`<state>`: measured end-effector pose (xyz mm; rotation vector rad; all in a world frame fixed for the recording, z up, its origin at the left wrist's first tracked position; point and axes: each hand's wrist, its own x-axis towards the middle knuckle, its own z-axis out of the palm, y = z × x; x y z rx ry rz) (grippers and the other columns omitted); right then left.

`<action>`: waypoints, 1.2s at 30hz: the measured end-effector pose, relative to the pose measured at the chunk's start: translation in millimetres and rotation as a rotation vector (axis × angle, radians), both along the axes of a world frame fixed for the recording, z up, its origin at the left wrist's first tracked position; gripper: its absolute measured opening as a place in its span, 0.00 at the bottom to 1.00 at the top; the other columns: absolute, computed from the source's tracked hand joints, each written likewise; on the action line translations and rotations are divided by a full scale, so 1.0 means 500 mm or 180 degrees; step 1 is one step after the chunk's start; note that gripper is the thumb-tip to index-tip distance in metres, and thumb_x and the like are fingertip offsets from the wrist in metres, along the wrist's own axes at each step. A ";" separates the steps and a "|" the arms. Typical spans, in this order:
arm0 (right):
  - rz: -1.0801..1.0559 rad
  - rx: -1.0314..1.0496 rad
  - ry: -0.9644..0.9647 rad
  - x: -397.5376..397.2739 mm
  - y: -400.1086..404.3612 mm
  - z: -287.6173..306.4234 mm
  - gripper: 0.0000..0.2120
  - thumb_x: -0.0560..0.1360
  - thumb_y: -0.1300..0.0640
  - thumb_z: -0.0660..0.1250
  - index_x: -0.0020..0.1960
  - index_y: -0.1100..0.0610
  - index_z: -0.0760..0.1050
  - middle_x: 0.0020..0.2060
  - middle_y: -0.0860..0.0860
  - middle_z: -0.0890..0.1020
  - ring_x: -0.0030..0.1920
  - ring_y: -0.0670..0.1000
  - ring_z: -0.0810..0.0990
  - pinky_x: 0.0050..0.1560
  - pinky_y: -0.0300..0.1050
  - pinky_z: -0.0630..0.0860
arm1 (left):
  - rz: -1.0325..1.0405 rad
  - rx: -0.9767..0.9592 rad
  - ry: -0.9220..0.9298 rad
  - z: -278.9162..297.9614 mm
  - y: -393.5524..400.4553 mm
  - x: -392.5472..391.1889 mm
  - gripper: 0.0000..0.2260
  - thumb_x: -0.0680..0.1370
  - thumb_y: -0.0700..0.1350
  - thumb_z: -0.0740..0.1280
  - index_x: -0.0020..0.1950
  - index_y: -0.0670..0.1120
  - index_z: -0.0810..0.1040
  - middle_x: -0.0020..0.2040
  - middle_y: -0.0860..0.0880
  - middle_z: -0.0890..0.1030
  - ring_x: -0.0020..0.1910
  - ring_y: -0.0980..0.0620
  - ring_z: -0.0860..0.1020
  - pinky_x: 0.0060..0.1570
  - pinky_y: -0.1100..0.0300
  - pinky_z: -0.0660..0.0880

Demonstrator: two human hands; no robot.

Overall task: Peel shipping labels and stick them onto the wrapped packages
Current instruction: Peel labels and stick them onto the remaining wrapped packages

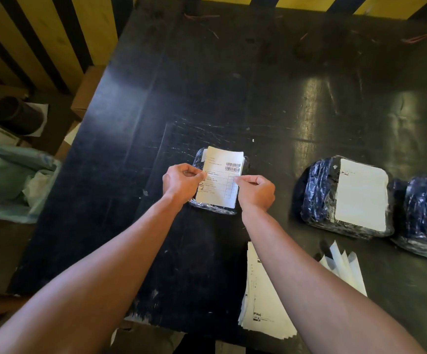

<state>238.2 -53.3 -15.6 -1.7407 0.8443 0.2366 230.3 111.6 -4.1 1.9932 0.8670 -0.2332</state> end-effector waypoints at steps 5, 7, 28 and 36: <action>-0.0012 -0.0102 0.0081 -0.001 0.009 -0.017 0.04 0.76 0.57 0.78 0.44 0.54 0.83 0.42 0.46 0.85 0.44 0.47 0.83 0.39 0.43 0.79 | -0.0057 0.0051 0.0106 -0.012 0.003 0.006 0.07 0.76 0.51 0.79 0.49 0.50 0.86 0.47 0.51 0.87 0.47 0.52 0.86 0.37 0.64 0.79; -0.0038 -0.0149 0.0065 0.000 0.009 -0.025 0.04 0.75 0.56 0.78 0.44 0.53 0.83 0.42 0.46 0.85 0.44 0.48 0.83 0.42 0.46 0.81 | -0.0091 0.0057 0.0122 -0.016 0.003 0.007 0.08 0.76 0.51 0.79 0.50 0.49 0.87 0.49 0.50 0.87 0.48 0.51 0.86 0.34 0.65 0.77; 0.3295 -0.2278 -0.1872 -0.065 -0.008 -0.062 0.24 0.82 0.51 0.56 0.76 0.55 0.73 0.76 0.51 0.74 0.78 0.52 0.69 0.75 0.57 0.66 | -0.3083 0.1860 -0.0786 -0.091 -0.005 -0.104 0.31 0.85 0.56 0.52 0.86 0.47 0.53 0.87 0.46 0.51 0.86 0.48 0.48 0.84 0.48 0.53; 0.3953 -0.2604 -0.0893 0.012 0.022 -0.060 0.32 0.85 0.45 0.42 0.86 0.53 0.41 0.85 0.48 0.41 0.84 0.49 0.38 0.81 0.67 0.35 | -0.3464 0.2065 -0.0341 -0.110 0.001 -0.113 0.34 0.86 0.65 0.40 0.85 0.50 0.32 0.84 0.51 0.30 0.82 0.54 0.28 0.83 0.48 0.35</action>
